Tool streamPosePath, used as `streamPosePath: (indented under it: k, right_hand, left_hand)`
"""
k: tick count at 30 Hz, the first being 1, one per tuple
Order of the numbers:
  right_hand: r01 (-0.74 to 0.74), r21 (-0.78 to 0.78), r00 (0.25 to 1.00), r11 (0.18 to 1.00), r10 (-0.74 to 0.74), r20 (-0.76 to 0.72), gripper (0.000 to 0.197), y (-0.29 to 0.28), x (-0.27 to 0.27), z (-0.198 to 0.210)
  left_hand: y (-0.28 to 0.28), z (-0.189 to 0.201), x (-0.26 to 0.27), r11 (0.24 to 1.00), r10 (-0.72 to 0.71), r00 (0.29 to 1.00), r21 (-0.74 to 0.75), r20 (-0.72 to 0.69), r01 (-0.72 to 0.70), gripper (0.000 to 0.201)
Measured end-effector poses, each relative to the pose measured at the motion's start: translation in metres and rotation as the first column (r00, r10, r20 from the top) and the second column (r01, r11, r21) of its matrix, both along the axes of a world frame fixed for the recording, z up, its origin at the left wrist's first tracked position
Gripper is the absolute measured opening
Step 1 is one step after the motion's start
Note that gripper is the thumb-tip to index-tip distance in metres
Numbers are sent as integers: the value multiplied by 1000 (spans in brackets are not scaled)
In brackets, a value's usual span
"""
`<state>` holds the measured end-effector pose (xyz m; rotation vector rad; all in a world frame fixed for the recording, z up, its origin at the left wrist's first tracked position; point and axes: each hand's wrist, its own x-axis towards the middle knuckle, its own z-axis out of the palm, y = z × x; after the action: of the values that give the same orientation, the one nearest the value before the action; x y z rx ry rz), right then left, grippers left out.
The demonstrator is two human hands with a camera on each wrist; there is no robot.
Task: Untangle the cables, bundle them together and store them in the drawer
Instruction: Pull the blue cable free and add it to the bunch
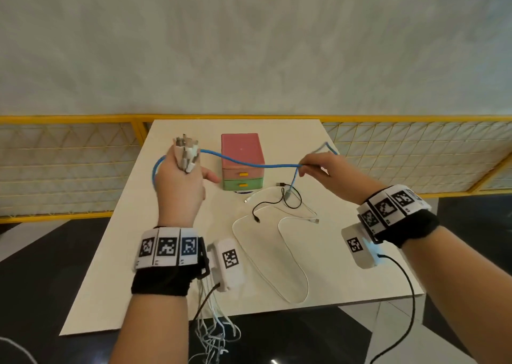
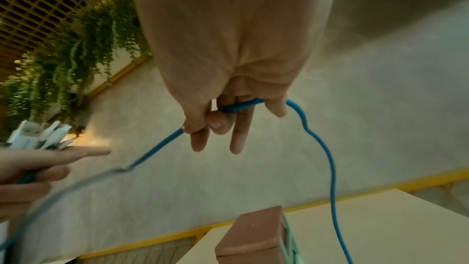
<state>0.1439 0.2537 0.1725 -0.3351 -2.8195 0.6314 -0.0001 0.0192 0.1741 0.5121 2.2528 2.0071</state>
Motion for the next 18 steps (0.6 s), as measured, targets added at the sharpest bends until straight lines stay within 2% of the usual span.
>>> streamPosePath:
  k: [2,3,4,5,7,9,12,18]
  right_hand:
    - [-80,89,994,993,86,-63,18,-7,-10,7]
    - [-118,138,987,983,131,-89,18,-12,-16,11]
    - [-153,182,977,971,176,-119,18,-17,-23,15]
    - [-181,229,965,957,218,-149,19,-21,-29,20]
    - [-212,314,946,926,275,-172,21,-23,-38,26]
    - [-236,319,947,918,291,-135,20,-17,-42,29]
    - [-196,243,971,950,222,-85,20,-1,-41,23]
    - [-62,178,992,982,80,-94,23,15,-32,23]
  left_hand:
    - [12,1,12,987,-159,987,-4,-22,158,44]
    - [19,3,19,966,-255,967,-43,-16,254,50]
    - [25,5,27,934,-344,939,-100,1,343,46]
    - [32,6,32,899,-410,912,-160,24,408,33]
    - [40,8,37,856,-465,883,-223,65,467,12]
    - [38,7,34,875,-425,904,-232,50,425,20]
    - [30,4,23,945,-260,965,-215,-31,247,25]
    - [14,-1,8,1000,-9,1000,-15,-22,9,23]
